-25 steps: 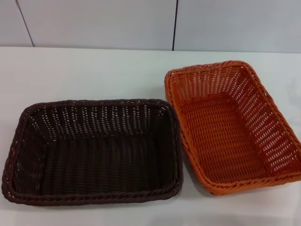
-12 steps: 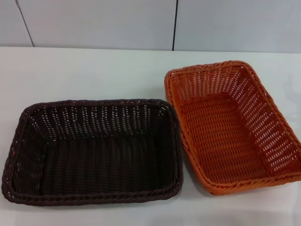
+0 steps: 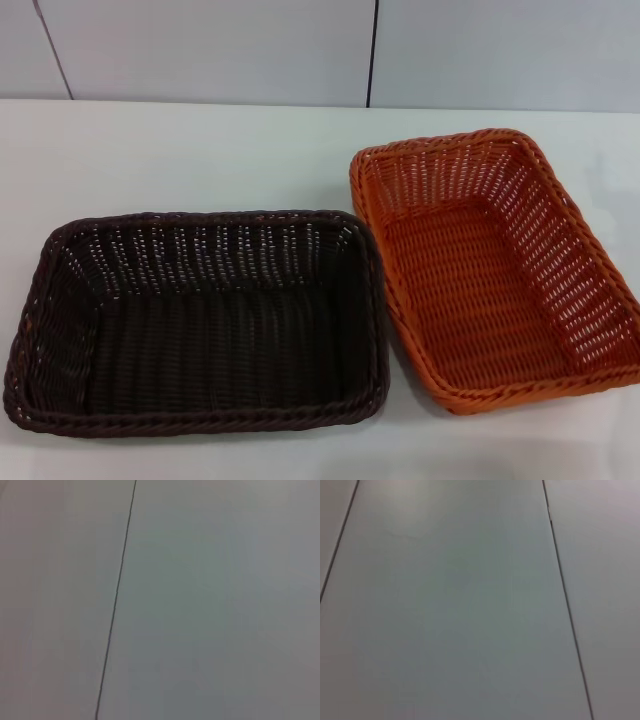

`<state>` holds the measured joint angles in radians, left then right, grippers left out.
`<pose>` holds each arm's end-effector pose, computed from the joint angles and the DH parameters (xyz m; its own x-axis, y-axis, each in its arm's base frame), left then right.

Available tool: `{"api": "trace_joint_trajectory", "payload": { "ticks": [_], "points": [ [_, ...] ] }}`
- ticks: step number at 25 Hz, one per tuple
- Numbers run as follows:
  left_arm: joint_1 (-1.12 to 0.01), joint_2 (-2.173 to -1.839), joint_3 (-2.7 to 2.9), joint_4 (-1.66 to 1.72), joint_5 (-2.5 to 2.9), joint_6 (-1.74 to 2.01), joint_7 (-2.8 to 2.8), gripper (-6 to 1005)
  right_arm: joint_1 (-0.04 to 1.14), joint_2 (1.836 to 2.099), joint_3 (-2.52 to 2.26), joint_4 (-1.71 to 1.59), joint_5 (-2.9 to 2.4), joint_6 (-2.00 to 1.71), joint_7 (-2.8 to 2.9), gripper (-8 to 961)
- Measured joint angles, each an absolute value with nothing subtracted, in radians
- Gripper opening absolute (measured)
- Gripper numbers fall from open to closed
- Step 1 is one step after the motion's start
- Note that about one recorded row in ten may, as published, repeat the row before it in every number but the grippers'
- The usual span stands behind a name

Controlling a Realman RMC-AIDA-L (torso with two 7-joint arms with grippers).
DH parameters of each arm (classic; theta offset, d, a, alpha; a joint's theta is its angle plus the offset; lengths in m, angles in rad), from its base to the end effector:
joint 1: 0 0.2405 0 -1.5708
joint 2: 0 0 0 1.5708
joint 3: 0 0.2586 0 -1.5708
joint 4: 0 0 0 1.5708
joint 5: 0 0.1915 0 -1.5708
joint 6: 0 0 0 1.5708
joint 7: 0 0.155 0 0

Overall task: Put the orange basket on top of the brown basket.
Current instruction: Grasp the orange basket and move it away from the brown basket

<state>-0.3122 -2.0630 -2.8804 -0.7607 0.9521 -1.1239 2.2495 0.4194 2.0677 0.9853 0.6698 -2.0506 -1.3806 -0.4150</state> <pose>-0.3642 0.2974 0.2320 0.6414 -0.3913 0.6599 0.7602 0.2089 -0.6151 0.2187 0.3546 0.0611 0.6635 0.5117 -0.5458 -0.7011 0.1708 -0.6923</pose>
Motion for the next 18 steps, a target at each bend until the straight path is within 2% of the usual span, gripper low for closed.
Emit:
{"api": "trace_joint_trajectory", "payload": {
  "ticks": [10,13,17,18],
  "points": [
    [-0.287,-2.055,-2.882,-0.734,1.021,-1.032,2.295,860,0.339,2.067,1.108,1.022,-2.056,-0.981,-0.654,816],
    [-0.284,-2.055,-2.882,-0.732,1.023,-1.026,2.295,860,0.306,2.055,1.168,1.147,-2.085,-0.765,-0.658,816],
    [-0.282,-2.056,-2.882,-0.724,1.022,-1.023,2.291,860,0.29,2.024,1.257,1.335,-2.115,-0.342,-0.653,816],
    [-0.282,-2.056,-2.882,-0.724,1.022,-1.023,2.291,860,0.29,2.024,1.257,1.335,-2.115,-0.342,-0.653,816]
  ]
}}
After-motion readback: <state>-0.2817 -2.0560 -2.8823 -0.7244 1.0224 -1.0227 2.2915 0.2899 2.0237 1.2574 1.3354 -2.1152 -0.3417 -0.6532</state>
